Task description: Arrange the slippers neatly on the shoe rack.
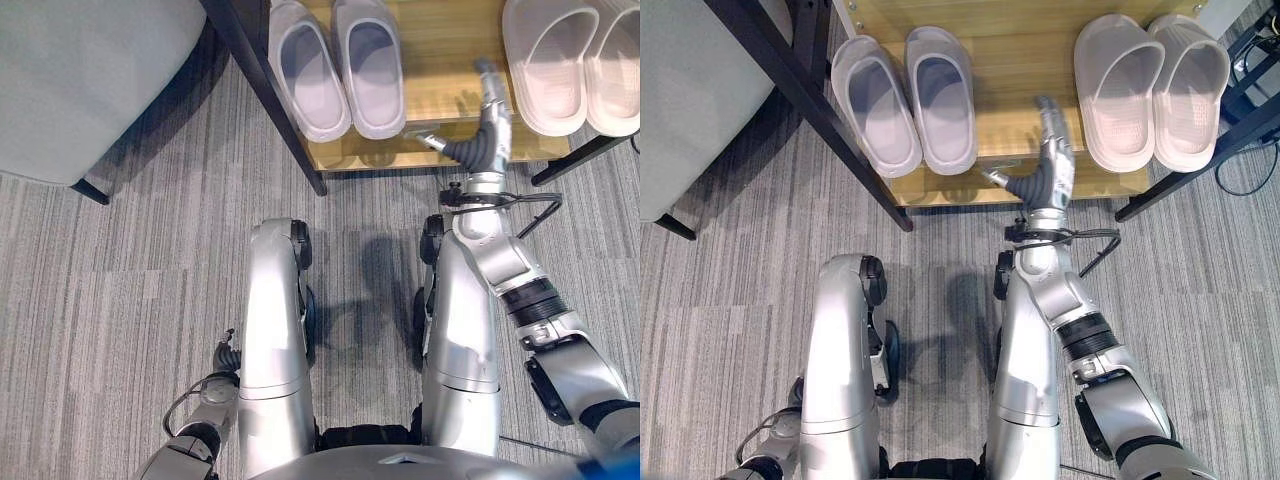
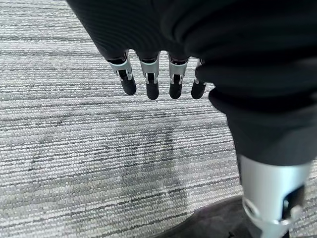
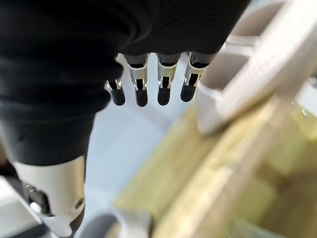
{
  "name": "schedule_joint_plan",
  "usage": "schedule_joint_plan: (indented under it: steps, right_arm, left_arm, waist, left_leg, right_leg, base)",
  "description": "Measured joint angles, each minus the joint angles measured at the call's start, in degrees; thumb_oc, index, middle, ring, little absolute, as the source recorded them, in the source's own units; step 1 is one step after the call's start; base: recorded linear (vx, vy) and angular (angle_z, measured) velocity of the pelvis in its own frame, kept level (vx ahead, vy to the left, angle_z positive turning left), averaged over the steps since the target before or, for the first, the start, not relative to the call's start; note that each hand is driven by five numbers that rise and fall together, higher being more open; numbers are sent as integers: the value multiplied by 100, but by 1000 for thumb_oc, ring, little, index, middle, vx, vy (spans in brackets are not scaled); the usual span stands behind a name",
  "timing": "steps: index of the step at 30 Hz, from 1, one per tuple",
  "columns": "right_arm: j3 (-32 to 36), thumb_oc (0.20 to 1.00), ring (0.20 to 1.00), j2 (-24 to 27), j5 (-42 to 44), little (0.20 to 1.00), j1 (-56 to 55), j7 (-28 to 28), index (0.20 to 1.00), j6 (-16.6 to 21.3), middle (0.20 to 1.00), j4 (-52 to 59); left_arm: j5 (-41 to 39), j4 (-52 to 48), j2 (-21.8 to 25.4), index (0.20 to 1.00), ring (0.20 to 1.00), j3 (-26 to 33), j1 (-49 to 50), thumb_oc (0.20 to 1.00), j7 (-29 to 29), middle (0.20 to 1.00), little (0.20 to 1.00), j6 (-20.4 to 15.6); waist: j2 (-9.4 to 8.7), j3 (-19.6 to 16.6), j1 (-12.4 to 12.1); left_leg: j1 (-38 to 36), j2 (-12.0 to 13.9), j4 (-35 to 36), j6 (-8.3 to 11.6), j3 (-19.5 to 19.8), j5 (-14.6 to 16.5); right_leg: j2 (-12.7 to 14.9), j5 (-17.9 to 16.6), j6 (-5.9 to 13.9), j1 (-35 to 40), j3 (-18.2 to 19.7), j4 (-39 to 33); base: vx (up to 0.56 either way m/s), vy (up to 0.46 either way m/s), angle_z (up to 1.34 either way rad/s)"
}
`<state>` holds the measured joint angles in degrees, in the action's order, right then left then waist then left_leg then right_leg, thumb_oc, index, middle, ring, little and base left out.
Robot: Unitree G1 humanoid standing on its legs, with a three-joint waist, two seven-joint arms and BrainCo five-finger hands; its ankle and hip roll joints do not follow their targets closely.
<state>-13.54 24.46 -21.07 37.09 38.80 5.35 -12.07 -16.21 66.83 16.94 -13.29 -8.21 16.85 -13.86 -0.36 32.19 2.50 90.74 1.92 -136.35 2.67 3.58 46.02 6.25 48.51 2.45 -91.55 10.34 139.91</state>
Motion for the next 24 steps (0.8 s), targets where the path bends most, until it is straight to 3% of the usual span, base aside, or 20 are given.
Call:
schedule_joint_plan:
  steps: [1,4,7,9,10,12,13,14,15,16,18,19,20,22,23,24]
  right_arm:
    - [23,1000,1000,377,-8,1000,-330,-57,1000,21,1000,826]
    - [415,1000,1000,729,-291,1000,-1007,-84,1000,236,1000,1816]
    - [788,1000,1000,856,-640,1000,-1790,-124,1000,262,1000,2007]
    - [1174,1000,1000,1378,-1253,1000,-2808,-159,1000,212,1000,2004]
    - [1317,1000,1000,1331,-1316,1000,-2900,-153,1000,193,1000,1987]
    - [1553,1000,1000,1217,-1522,1000,-3329,-156,1000,190,1000,1694]
    - [1565,1000,1000,1165,-1540,1000,-3910,-189,1000,181,1000,1228]
    - [1516,1000,1000,1257,-1655,1000,-4126,-224,1000,185,1000,764]
    - [1440,1000,1000,1233,-1680,1000,-4393,-261,1000,101,1000,290]
    - [1347,1000,1000,1265,-1684,1000,-4461,-263,1000,48,1000,20]
    - [1140,1000,1000,1250,-1678,1000,-4201,-161,1000,10,1000,-1305]
    - [938,1000,1000,1244,-1665,1000,-4075,-106,1000,3,1000,-1998]
    - [702,1000,1000,1120,-1589,1000,-3893,-45,1000,-32,1000,-2898]
    - [329,1000,1000,526,-1037,1000,-3612,-37,1000,-89,1000,-3953]
    - [-24,1000,1000,140,-772,1000,-3179,-181,1000,-68,1000,-5197]
    - [-96,1000,1000,-52,-660,1000,-3049,-269,1000,-95,1000,-5719]
  left_arm:
    - [3,11,-5,1000,1000,5,18,1000,-3,1000,1000,0]
    - [143,186,-81,1000,1000,220,42,1000,-24,1000,1000,-1]
    - [228,199,-92,1000,1000,271,44,1000,-35,1000,1000,-14]
    - [247,159,-107,1000,1000,371,64,1000,-42,1000,1000,-45]
    - [248,135,-123,1000,1000,451,46,1000,-42,1000,1000,-46]
    - [386,-25,-84,1000,1000,634,-149,1000,-55,1000,1000,-26]
    - [440,-205,2,1000,1000,723,-275,1000,-58,1000,1000,-41]
    - [483,-246,4,1000,1000,706,-303,1000,-82,1000,1000,-36]
    - [575,-267,14,1000,1000,755,-196,1000,-73,1000,1000,-72]
    - [622,-253,48,1000,1000,724,-84,1000,-59,1000,1000,-137]
    - [872,-196,169,1000,1000,402,140,1000,-80,1000,1000,-193]
    - [906,-167,193,1000,1000,242,263,1000,-105,1000,1000,-194]
    - [963,-156,242,1000,1000,245,381,1000,-133,1000,1000,-216]
    - [1108,188,348,1000,1000,248,678,1000,-154,1000,1000,-139]
    - [1134,274,374,1000,1000,221,793,1000,-203,1000,1000,-43]
    - [1134,331,353,1000,1000,238,840,1000,-204,1000,1000,-31]
  waist:
    - [0,0,-20]
    - [-11,-2,44]
    - [-33,-1,88]
    - [-65,-1,160]
    - [-75,-2,278]
    - [-101,-40,234]
    - [-74,-131,308]
    - [78,-419,280]
    - [80,-1025,294]
    - [93,-1366,309]
    - [50,-1717,222]
    - [81,-2063,100]
    - [58,-2244,19]
    - [16,-2356,-93]
    - [-37,-2393,-56]
    - [-82,-2397,-106]
  left_leg:
    - [4,-2,-1,3,1,1]
    - [4,-1,-12,31,11,14]
    - [13,0,-14,32,18,14]
    - [31,-2,1,42,30,19]
    - [28,11,-3,41,43,21]
    - [-59,105,396,52,43,21]
    - [-462,135,1209,-39,17,-112]
    - [-537,209,1738,-84,62,-216]
    - [-548,198,2454,2,-35,-474]
    - [-713,203,2923,-3,-71,-593]
    - [-1846,277,3865,-120,-150,-852]
    - [-2183,352,4296,-132,-198,-856]
    - [-2696,350,4934,-133,-223,-862]
    - [-3893,302,6427,-197,-311,-1312]
    - [-4426,274,7144,-97,-293,-1617]
    - [-4771,245,7575,-85,-312,-1792]
  right_leg:
    - [1,0,0,1,-1,0]
    - [0,1,3,8,-8,0]
    - [2,1,4,6,-14,0]
    - [5,1,6,8,-35,-41]
    - [8,2,4,7,-47,-54]
    - [46,-26,66,102,-184,-487]
    - [94,-140,-21,536,-422,-1348]
    - [169,-269,-126,674,-647,-1958]
    - [220,-544,-85,642,-723,-2652]
    - [188,-672,-102,788,-765,-3125]
    - [383,-882,-377,1930,-1091,-4165]
    - [468,-880,-380,2276,-1289,-4658]
    - [482,-1012,-311,2747,-1374,-5188]
    - [440,-1440,-306,3953,-1587,-6608]
    - [421,-1713,-267,4511,-1693,-7327]
    - [414,-1846,-242,4846,-1726,-7681]
  base:
    - [0,0,0]
    - [0,0,0]
    - [0,0,0]
    - [13,17,-1]
    - [38,54,-4]
    - [10,93,-9]
    - [-18,107,-18]
    - [-34,92,-17]
    - [-59,28,-14]
    - [-121,65,-17]
    - [-136,54,-26]
    - [-104,10,-16]
    - [-96,21,-1]
    - [-8,-12,12]
    - [161,-49,12]
    - [156,-36,34]
